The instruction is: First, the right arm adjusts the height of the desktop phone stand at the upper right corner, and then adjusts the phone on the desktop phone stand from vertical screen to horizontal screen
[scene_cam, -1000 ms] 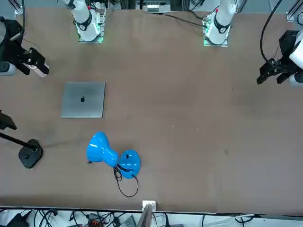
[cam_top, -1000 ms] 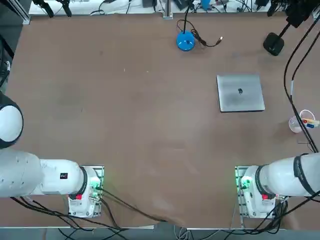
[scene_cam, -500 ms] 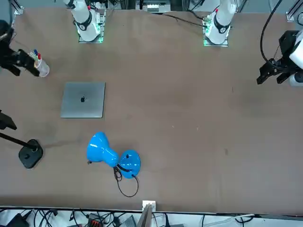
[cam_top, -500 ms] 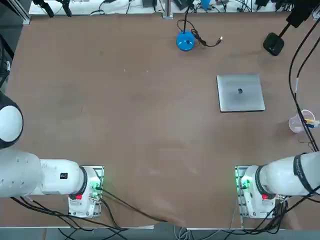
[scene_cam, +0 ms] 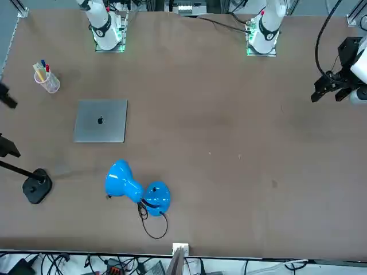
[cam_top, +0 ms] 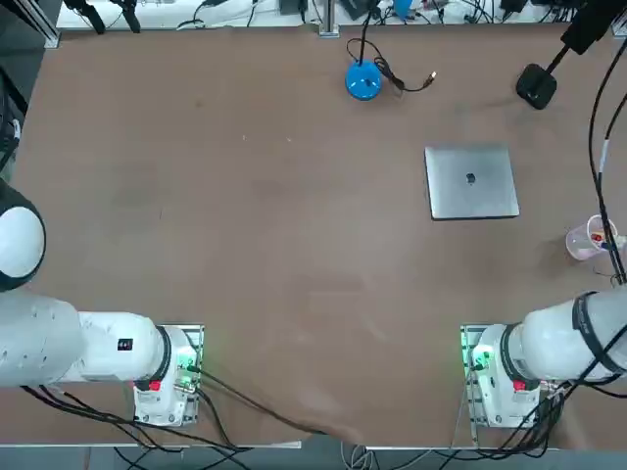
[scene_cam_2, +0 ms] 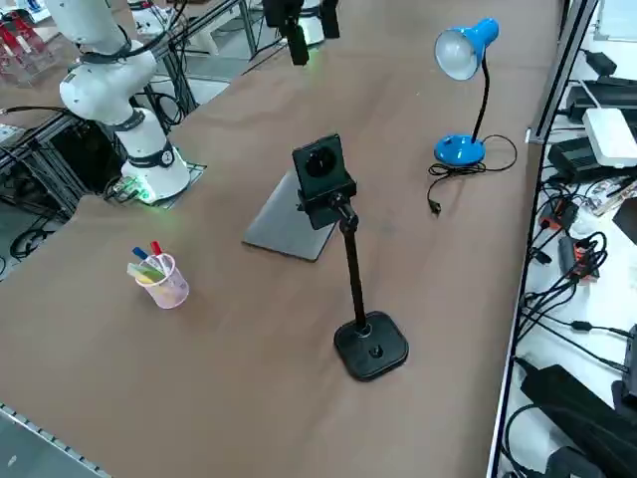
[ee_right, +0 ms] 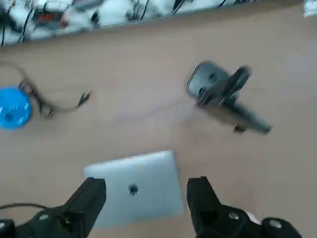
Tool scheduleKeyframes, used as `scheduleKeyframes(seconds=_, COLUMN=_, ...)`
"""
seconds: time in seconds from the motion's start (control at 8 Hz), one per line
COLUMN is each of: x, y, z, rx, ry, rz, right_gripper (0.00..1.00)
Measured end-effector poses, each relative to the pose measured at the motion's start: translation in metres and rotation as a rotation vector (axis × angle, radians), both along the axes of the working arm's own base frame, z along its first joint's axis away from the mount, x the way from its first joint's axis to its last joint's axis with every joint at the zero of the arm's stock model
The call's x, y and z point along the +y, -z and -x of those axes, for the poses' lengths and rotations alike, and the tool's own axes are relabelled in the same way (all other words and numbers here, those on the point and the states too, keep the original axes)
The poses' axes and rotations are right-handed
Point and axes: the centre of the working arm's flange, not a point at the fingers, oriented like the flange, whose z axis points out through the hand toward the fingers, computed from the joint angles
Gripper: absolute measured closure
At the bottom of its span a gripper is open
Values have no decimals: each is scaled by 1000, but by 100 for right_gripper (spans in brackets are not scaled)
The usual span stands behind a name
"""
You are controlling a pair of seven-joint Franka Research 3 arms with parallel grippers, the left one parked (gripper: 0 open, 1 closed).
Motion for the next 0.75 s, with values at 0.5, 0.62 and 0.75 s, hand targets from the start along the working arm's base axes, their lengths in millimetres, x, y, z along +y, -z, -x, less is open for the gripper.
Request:
scheduleKeyframes(seconds=0.5, x=-68, y=43, z=-52, rx=-139, ry=92, rz=49, right_gripper=0)
scheduleKeyframes(seconds=0.62, x=-80, y=49, z=-61, rx=-147, ry=110, rz=56, right_gripper=1)
scheduleKeyframes(seconds=0.75, x=-92, y=57, z=-69, rx=-154, ry=160, rz=52, right_gripper=4)
